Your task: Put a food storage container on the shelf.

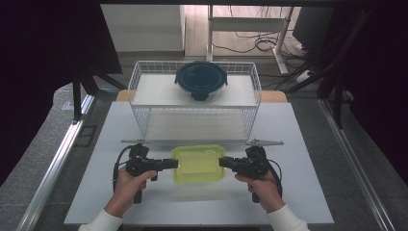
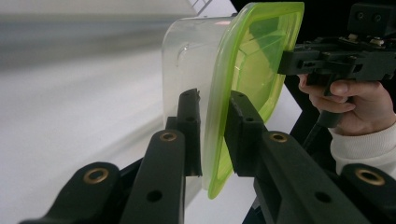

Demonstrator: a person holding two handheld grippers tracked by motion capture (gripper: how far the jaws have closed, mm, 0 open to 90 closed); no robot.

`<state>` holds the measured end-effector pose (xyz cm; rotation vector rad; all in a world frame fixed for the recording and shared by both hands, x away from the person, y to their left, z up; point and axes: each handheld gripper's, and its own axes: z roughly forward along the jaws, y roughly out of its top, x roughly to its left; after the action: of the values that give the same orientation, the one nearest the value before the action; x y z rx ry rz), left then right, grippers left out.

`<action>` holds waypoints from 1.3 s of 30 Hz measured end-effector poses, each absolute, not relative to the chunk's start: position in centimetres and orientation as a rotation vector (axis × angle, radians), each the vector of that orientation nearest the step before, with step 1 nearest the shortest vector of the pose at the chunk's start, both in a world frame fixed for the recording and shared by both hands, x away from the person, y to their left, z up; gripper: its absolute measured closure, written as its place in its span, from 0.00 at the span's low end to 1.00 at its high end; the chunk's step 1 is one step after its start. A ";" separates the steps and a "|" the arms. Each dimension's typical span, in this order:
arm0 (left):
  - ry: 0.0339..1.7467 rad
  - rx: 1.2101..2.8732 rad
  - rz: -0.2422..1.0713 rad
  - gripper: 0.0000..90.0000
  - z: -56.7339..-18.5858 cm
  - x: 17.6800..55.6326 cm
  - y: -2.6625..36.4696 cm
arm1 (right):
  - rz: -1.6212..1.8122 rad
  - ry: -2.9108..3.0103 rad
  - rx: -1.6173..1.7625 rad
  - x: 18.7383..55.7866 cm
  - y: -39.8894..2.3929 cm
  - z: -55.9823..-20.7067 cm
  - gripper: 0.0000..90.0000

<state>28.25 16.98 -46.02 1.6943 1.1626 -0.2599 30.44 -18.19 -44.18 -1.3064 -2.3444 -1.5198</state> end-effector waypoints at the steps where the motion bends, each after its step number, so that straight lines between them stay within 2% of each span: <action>1: 1.157 1.694 -0.242 0.86 -45.4 28.3 17.1 | -1.526 -2.346 -1.304 30.5 -18.1 -43.9 0.88; 15: 1.115 1.705 -0.179 0.86 -41.9 28.8 17.6 | -1.604 -2.371 -1.267 31.0 -17.6 -41.0 0.88; 21: 1.082 1.680 -0.138 0.86 -39.1 28.9 18.0 | -1.653 -2.412 -1.226 31.2 -17.2 -37.9 0.88; 39: 1.006 1.675 -0.031 0.86 -33.1 29.5 18.2 | -1.777 -2.415 -1.153 32.2 -17.2 -32.2 0.88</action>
<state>29.48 18.23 -33.14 1.6750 1.0059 -0.0313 32.24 -17.15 -32.25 -1.1526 -2.4147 -1.7775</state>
